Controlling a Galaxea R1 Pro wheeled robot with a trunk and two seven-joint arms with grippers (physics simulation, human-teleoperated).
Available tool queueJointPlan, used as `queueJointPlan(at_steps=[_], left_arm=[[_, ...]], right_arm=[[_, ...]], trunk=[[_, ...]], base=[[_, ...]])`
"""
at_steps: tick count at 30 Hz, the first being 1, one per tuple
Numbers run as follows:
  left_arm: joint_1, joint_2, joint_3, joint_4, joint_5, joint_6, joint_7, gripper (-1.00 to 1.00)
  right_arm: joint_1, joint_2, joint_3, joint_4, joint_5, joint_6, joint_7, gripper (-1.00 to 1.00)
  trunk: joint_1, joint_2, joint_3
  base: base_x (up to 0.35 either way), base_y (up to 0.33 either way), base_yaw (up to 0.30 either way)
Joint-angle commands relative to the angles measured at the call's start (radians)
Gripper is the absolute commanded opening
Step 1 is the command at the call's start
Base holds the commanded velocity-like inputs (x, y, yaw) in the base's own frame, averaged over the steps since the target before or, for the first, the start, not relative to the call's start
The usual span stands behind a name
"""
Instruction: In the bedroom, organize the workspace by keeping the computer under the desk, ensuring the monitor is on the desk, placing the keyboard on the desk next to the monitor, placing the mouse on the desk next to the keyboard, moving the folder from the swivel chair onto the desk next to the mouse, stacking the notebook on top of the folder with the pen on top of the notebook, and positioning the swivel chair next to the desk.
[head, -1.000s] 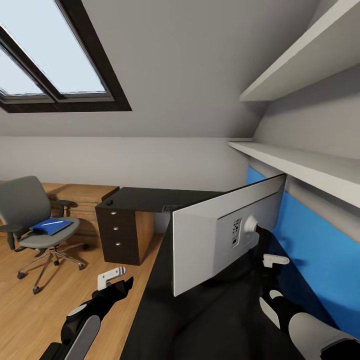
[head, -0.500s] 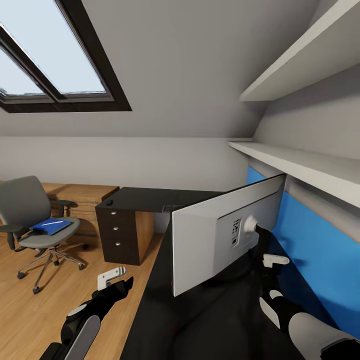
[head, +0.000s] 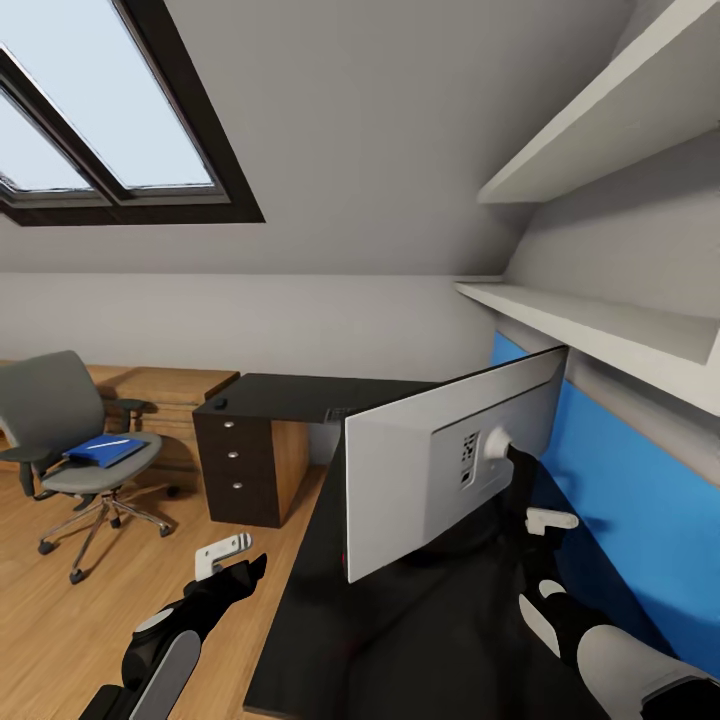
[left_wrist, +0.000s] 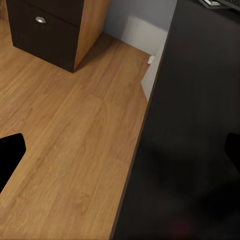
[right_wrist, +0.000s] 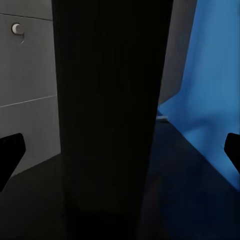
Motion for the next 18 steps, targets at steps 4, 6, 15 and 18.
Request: queueJointPlan(at_steps=[4, 6, 15, 18], left_arm=[[-0.001, 0.001, -0.002, -0.001, 0.01, 0.001, 0.01, 1.0], [-0.001, 0.001, -0.003, -0.001, 0.011, 0.001, 0.01, 1.0], [-0.001, 0.001, -0.002, -0.001, 0.01, 0.001, 0.01, 1.0], [-0.001, 0.001, -0.002, -0.001, 0.011, 0.001, 0.01, 1.0]], right_arm=[[-0.001, -0.001, 0.009, 0.0, -0.006, -0.002, -0.005, 1.0], [-0.001, -0.001, 0.008, 0.0, -0.006, -0.002, -0.005, 1.0], [-0.001, 0.002, 0.009, -0.001, -0.006, -0.002, -0.005, 1.0], [-0.001, 0.002, 0.009, -0.001, -0.006, -0.003, -0.006, 1.0]], trunk=[[0.0, -0.001, -0.001], [0.0, -0.001, -0.001], [0.0, -0.001, -0.001], [0.0, -0.001, -0.001]], base=[[-0.044, 0.0, 0.0], [-0.182, 0.0, 0.0], [-0.288, 0.022, 0.0], [-0.332, 0.093, 0.0]])
